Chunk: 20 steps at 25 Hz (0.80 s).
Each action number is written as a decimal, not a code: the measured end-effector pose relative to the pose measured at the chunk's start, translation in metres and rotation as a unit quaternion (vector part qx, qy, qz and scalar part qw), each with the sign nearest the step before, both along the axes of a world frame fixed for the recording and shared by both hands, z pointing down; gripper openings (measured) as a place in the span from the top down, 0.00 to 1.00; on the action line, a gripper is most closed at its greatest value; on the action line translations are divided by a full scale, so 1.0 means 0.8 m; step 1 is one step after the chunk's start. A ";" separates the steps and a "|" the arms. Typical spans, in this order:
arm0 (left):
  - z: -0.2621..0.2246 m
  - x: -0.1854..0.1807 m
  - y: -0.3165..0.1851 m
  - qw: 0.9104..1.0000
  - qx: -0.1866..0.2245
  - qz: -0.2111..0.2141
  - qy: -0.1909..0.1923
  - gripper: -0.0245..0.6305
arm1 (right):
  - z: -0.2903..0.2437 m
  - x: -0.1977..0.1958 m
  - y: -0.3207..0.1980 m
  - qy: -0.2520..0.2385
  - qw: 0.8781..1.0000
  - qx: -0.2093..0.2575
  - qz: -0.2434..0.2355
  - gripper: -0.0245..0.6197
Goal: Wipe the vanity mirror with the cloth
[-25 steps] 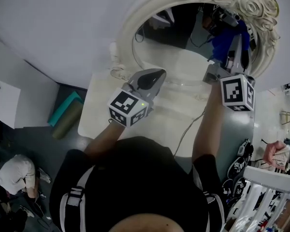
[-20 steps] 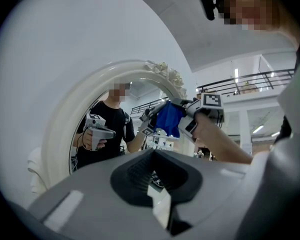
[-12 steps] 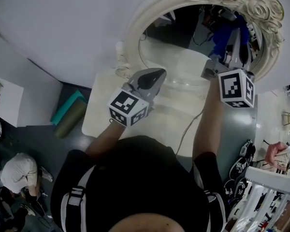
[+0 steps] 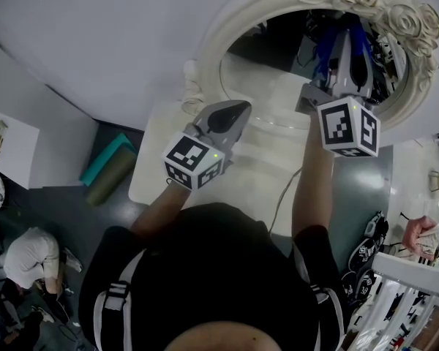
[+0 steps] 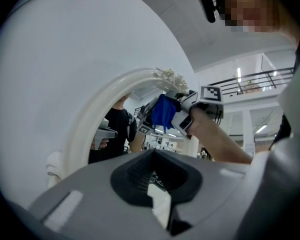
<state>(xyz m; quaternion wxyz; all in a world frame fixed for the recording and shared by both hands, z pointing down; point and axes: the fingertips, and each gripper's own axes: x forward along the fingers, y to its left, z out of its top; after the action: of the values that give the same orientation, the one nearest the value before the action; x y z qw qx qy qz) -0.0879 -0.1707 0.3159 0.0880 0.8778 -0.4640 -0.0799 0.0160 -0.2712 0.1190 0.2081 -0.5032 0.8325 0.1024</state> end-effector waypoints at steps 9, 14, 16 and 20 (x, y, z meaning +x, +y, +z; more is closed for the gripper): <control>0.003 -0.018 0.004 1.000 -0.004 -0.015 0.006 0.95 | 0.015 -0.060 0.006 0.017 0.999 0.012 -0.027 0.90; 0.008 -0.024 0.005 1.000 -0.009 -0.020 0.005 0.95 | 0.028 -0.086 0.009 0.015 0.999 0.010 -0.048 0.90; 0.012 -0.026 0.006 1.000 -0.013 -0.022 0.004 0.95 | 0.035 -0.097 0.010 0.019 0.998 0.007 -0.058 0.90; 0.018 -0.030 0.007 0.999 -0.018 -0.026 0.005 0.95 | 0.047 -0.116 0.012 0.022 0.997 0.010 -0.069 0.90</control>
<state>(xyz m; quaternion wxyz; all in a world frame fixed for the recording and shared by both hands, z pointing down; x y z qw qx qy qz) -0.1117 -0.1648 0.3303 0.1040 0.8634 -0.4874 -0.0785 -0.0770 -0.2613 0.1563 0.2015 -0.4404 0.8684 0.1067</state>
